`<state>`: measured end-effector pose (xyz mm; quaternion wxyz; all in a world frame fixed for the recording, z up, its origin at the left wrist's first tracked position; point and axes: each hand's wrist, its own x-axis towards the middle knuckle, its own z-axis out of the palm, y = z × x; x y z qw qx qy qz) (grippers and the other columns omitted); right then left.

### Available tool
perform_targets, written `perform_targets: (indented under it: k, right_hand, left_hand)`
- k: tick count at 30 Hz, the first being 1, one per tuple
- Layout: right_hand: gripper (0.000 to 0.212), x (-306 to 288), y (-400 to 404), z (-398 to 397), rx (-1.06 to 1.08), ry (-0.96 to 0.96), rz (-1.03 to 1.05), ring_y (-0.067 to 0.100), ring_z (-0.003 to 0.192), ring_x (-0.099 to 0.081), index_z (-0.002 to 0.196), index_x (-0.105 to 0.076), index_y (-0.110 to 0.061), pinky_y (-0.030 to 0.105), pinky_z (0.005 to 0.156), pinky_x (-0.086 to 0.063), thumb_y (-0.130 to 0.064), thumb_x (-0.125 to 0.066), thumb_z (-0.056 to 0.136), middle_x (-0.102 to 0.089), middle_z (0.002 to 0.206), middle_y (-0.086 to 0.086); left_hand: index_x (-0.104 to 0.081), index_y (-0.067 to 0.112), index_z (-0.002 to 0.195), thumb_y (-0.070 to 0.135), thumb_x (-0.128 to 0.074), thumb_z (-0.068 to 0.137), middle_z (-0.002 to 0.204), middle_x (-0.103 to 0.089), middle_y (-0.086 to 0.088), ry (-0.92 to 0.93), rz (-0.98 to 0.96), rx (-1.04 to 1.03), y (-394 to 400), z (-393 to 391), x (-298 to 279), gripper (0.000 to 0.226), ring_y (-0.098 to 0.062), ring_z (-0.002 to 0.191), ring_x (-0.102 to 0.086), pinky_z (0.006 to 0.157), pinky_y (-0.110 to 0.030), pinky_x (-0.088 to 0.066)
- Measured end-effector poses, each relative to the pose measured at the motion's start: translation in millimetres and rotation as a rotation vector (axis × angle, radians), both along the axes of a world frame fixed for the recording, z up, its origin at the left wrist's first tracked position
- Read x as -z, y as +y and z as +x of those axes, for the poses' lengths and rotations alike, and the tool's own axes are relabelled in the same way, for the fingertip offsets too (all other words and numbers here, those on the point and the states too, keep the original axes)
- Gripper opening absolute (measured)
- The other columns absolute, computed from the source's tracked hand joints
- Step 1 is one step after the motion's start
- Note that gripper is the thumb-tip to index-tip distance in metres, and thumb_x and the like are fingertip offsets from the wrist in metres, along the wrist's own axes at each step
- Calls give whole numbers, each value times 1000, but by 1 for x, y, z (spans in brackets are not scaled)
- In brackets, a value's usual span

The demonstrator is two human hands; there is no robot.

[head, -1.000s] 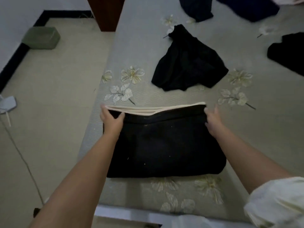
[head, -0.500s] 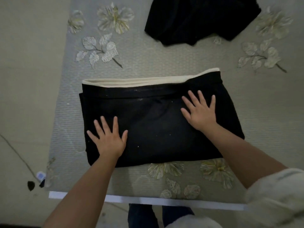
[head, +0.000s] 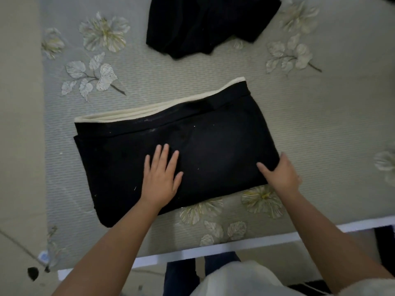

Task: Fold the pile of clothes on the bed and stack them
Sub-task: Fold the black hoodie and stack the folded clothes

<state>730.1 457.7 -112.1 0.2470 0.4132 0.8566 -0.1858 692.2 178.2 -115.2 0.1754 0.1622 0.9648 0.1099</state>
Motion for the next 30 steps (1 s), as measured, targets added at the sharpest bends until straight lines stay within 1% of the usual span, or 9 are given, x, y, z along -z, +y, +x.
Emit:
perform_targets:
  k: [5,11,16,19,21,23,26,28,30]
  right_hand:
    - [48,11,-10,8,227,49,-179,30,111,-55,123,-41,-16,48,99,-37,-42,-56,86,-60,120,6]
    - [47,17,-1,5,272,-15,-213,24,112,-54,126,-45,-21,40,98,-29,-42,-57,86,-60,119,2]
    - [31,7,11,7,126,16,-144,22,98,-56,114,-54,-17,32,82,-25,-35,-54,89,-66,99,3]
    - [42,-1,9,24,-70,182,65,27,107,-53,124,-50,-13,40,92,-27,-21,-62,84,-62,109,8]
    - [59,-2,1,39,-363,372,217,33,112,-55,125,-55,-9,59,97,-32,-14,-75,69,-60,119,15]
    - [66,2,-13,50,-754,515,257,32,115,-57,119,-62,-11,68,90,-34,-15,-80,56,-60,124,14]
    - [75,16,-34,50,-1184,349,126,30,136,-31,139,-38,-23,64,103,-17,-14,-68,71,-32,148,10]
    - [79,29,-39,41,-1228,170,59,30,143,1,147,-2,-27,60,107,6,-4,-47,86,5,156,8]
    - [79,36,-39,29,-1241,125,102,31,142,9,146,9,-27,59,106,11,1,-38,90,13,155,8]
  left_hand:
    - [-21,10,145,20,-45,93,154,-17,-7,12,9,216,73,-33,-2,59,-22,143,-10,115,-38,-7]
    - [8,21,147,44,-29,97,155,14,2,-355,-321,274,122,-55,8,66,-19,142,13,114,-48,1]
    - [-2,16,148,43,-34,96,156,4,-1,-267,-230,243,115,-48,9,66,-16,143,7,114,-42,3]
    - [-37,0,137,47,-45,89,146,-34,-17,-61,-105,289,94,-13,-6,67,-29,138,-26,111,-47,-12]
    - [-53,-9,120,54,-49,81,127,-52,-26,-43,-187,302,71,22,-10,74,-42,120,-48,96,-60,-25]
    - [-58,-13,112,43,-76,66,118,-56,-32,-87,-280,222,47,54,-9,74,-50,109,-53,83,-70,-29]
    - [-56,-13,115,8,-89,48,121,-52,-35,-149,-339,51,17,80,0,78,-55,111,-48,82,-75,-29]
    - [-40,-4,134,-1,-75,67,140,-34,-30,-160,-319,-163,0,84,6,76,-48,131,-28,101,-69,-18]
    - [-17,7,145,4,-60,82,152,-15,-18,-177,-357,-275,-17,81,16,77,-33,142,-7,111,-55,-4]
